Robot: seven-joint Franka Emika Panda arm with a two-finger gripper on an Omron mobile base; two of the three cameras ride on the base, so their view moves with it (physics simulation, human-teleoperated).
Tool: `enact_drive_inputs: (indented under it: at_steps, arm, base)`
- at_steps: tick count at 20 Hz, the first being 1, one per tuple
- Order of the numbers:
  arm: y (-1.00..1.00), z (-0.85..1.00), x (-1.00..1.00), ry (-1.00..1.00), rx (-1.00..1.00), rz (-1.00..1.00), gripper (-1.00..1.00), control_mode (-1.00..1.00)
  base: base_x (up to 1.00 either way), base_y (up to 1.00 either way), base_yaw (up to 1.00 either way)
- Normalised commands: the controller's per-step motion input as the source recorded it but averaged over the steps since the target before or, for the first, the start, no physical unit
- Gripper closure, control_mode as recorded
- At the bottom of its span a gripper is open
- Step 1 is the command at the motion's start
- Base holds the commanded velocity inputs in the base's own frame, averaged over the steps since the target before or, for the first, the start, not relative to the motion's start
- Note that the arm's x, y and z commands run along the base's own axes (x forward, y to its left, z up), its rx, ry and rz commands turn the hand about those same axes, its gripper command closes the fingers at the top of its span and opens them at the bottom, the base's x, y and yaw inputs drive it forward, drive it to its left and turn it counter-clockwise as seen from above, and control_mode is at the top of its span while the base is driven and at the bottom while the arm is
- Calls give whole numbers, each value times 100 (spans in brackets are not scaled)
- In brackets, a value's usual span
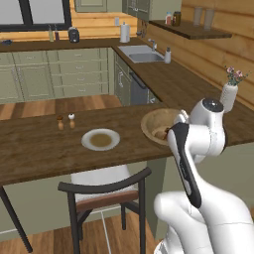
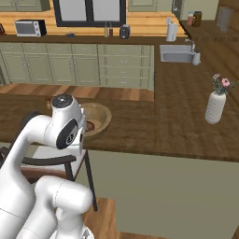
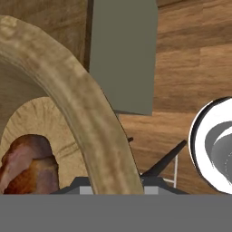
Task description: Pick the chicken drumstick and sweet potato from their plates and place them in the bowl. Then put the bowl in the fridge.
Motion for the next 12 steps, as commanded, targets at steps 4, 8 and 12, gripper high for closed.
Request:
enact_drive_inputs:
  at_steps: [4, 8, 12]
  arm:
    - [0, 0, 0, 0, 0, 0, 100, 100]
    - [0, 0, 0, 0, 0, 0, 100, 100]
    - [0, 0, 0, 0, 0, 0, 100, 100]
  base:
    - [0, 0, 0]
    - [-52, 11, 0]
    - [-63, 58, 29]
